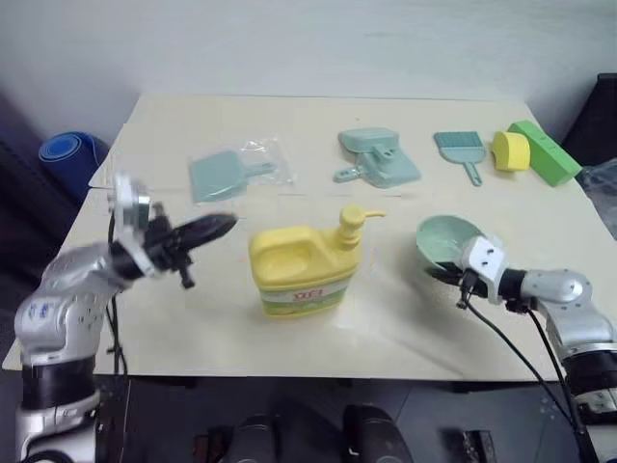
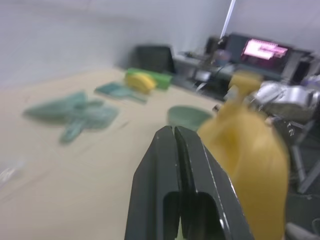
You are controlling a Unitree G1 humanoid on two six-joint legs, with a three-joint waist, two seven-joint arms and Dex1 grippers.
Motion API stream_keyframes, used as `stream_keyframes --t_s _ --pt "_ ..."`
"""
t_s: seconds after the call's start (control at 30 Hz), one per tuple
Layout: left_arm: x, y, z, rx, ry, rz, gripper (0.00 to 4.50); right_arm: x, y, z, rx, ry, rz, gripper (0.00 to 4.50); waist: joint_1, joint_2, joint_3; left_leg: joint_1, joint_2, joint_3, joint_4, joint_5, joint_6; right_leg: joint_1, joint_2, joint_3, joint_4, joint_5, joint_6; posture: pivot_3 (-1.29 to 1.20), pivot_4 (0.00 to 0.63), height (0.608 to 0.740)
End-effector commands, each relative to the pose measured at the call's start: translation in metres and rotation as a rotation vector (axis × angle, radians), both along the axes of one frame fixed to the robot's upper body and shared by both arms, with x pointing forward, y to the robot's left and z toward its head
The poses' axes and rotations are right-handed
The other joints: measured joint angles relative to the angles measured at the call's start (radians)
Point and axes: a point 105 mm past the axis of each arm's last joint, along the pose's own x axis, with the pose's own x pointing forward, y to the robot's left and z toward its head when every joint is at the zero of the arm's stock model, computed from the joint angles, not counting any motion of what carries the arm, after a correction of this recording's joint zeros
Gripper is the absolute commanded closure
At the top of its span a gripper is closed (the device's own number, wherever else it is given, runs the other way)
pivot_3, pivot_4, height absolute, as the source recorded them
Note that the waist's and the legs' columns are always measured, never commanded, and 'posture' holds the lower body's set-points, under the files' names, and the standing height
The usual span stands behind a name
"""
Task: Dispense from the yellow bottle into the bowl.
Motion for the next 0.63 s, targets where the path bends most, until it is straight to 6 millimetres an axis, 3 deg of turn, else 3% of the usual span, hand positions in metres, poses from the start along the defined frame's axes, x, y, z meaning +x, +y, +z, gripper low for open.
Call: stream_keyframes --t_s 0.03,0.13,0.23,0.33,0.47,0.53,0.63 --pt "-0.007 0.016 -0.010 0.099 -0.067 0.058 4.50 -0.002 0.004 0.007 0.033 -0.062 0.077 3.86 -0.001 0.000 0.001 0.000 0.000 0.000 0.000 0.000 0.000 0.000 0.000 0.000 0.000 0.000 0.000 0.00 0.150 0.740" --pt "-0.016 0.028 -0.042 0.197 0.021 0.075 3.99 -0.010 0.007 0.014 0.038 -0.117 0.144 3.06 -0.003 0.001 0.001 0.001 0.001 0.000 0.000 0.000 0.000 0.000 0.000 0.000 0.000 0.000 0.000 0.00 0.150 0.740" --pt "-0.024 0.037 -0.063 0.334 0.005 0.085 3.13 -0.020 0.008 0.031 0.087 -0.172 0.167 2.09 0.000 0.002 0.002 0.001 0.001 0.001 0.000 0.000 0.000 0.000 0.000 0.000 0.000 0.000 0.000 0.00 0.150 0.740" --pt "-0.031 0.056 -0.086 0.429 -0.001 0.163 2.34 -0.047 0.016 0.037 0.142 -0.175 0.220 1.16 0.012 0.002 0.002 0.000 0.001 0.000 0.000 0.000 0.000 0.000 0.000 0.000 0.000 0.000 0.000 0.00 0.150 0.740" --pt "-0.061 0.068 -0.125 0.531 0.050 0.164 1.25 -0.096 0.020 0.016 0.175 -0.067 0.232 0.00 0.027 0.001 0.001 0.001 0.001 0.002 -0.002 0.000 0.000 0.000 0.000 0.000 0.000 0.000 0.000 0.00 0.150 0.740" --pt "-0.071 0.070 -0.137 0.570 0.085 0.171 1.25 -0.109 0.009 0.001 0.115 -0.048 0.202 0.00 0.030 0.000 0.002 0.002 0.000 0.004 -0.003 0.000 0.000 0.000 0.000 0.001 -0.001 0.000 0.000 0.00 0.150 0.740" --pt "-0.070 0.069 -0.135 0.550 0.066 0.209 1.25 -0.106 -0.009 -0.002 0.100 -0.079 0.096 0.00 0.031 0.000 0.002 0.002 0.000 0.007 -0.002 0.000 0.001 0.002 -0.001 0.003 -0.005 0.000 0.000 0.00 0.150 0.740"
